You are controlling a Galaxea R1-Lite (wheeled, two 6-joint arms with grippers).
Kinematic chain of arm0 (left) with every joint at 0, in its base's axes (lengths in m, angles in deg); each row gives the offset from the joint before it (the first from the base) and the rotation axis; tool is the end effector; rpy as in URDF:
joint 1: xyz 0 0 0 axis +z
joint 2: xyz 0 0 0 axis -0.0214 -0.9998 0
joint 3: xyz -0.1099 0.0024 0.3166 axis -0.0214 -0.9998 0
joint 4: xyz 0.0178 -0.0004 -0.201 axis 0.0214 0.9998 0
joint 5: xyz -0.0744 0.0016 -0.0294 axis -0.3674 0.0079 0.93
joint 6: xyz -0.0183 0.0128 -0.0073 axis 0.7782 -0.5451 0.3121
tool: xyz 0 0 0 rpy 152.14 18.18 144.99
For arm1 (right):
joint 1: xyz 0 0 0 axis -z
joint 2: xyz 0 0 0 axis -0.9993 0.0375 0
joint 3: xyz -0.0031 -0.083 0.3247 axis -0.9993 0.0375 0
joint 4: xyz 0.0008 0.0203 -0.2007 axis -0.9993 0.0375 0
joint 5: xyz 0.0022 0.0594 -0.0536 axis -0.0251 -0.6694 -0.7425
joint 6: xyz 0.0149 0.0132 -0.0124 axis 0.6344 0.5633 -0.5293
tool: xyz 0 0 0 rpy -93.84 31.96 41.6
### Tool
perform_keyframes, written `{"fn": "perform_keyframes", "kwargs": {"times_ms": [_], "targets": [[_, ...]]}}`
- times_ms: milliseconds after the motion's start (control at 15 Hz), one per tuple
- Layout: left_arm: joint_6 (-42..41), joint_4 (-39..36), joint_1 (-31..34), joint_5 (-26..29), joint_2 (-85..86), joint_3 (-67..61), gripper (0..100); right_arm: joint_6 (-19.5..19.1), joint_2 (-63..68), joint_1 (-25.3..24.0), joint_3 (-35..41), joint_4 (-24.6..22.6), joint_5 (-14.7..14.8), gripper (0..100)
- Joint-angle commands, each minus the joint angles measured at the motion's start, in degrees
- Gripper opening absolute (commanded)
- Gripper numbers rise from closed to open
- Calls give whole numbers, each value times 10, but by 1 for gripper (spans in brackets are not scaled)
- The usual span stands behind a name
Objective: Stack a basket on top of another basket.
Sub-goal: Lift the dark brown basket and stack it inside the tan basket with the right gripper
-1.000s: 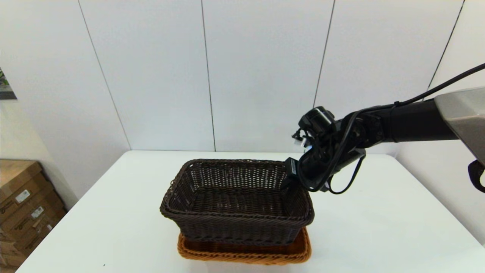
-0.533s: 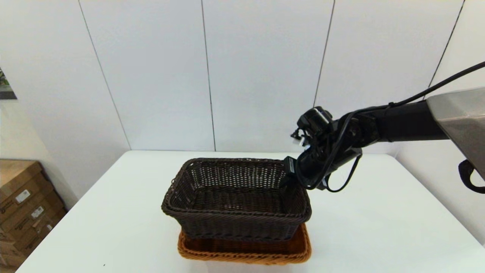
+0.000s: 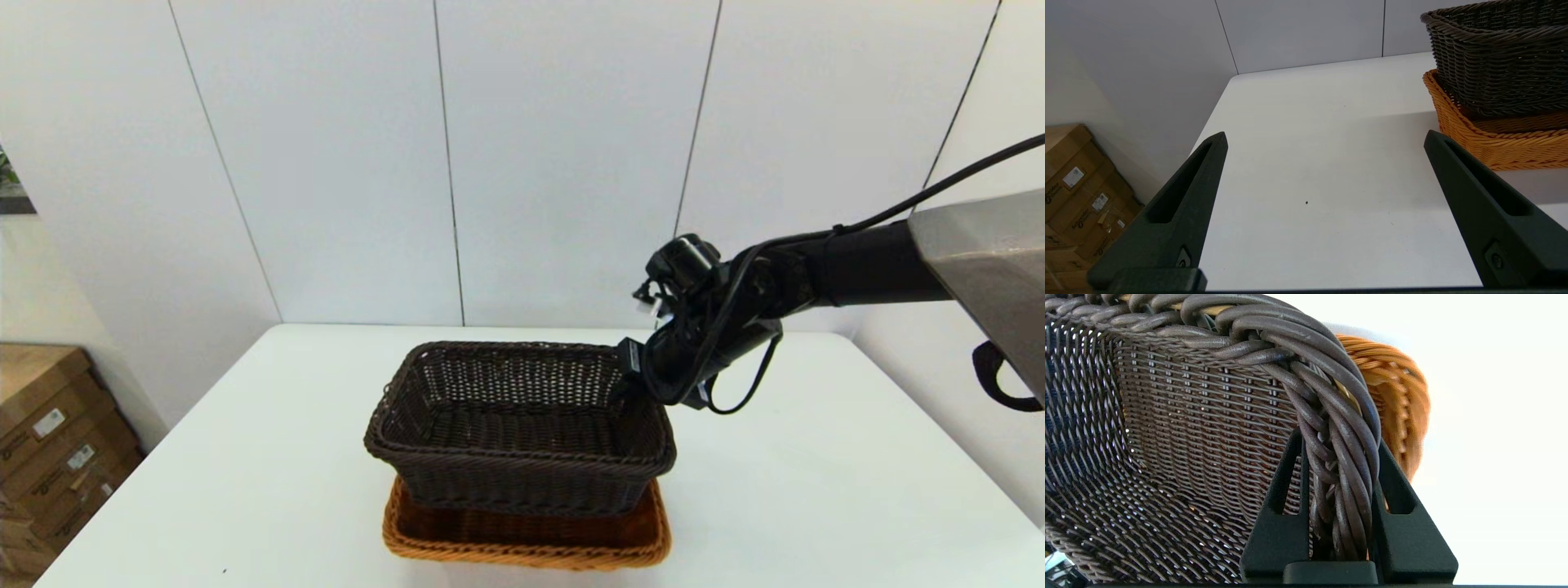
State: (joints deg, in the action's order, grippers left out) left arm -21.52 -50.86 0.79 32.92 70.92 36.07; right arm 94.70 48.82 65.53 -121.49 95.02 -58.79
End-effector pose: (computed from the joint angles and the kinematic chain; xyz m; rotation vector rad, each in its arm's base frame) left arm -0.0446 -0.0001 0.0743 0.0951 0.0091 -0.0260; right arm 0.3959 0.1716 0.1440 0.4270 1.2953 0.3585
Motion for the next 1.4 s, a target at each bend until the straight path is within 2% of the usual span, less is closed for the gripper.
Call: {"fn": "perform_keyframes", "kwargs": {"times_ms": [67,467,667,1400], "targets": [[0,0,0,0,0,-1,100,0,2,6,3,2,-2,0],[0,0,0,0,0,-1,100,-1,12,8,3,0,0,0],[0,0,0,0,0,-1,100,0,14,12,9,-16,0,0],[0,0,0,0,0,-1,100,-2,-16,17,28,-11,-6,0]]}}
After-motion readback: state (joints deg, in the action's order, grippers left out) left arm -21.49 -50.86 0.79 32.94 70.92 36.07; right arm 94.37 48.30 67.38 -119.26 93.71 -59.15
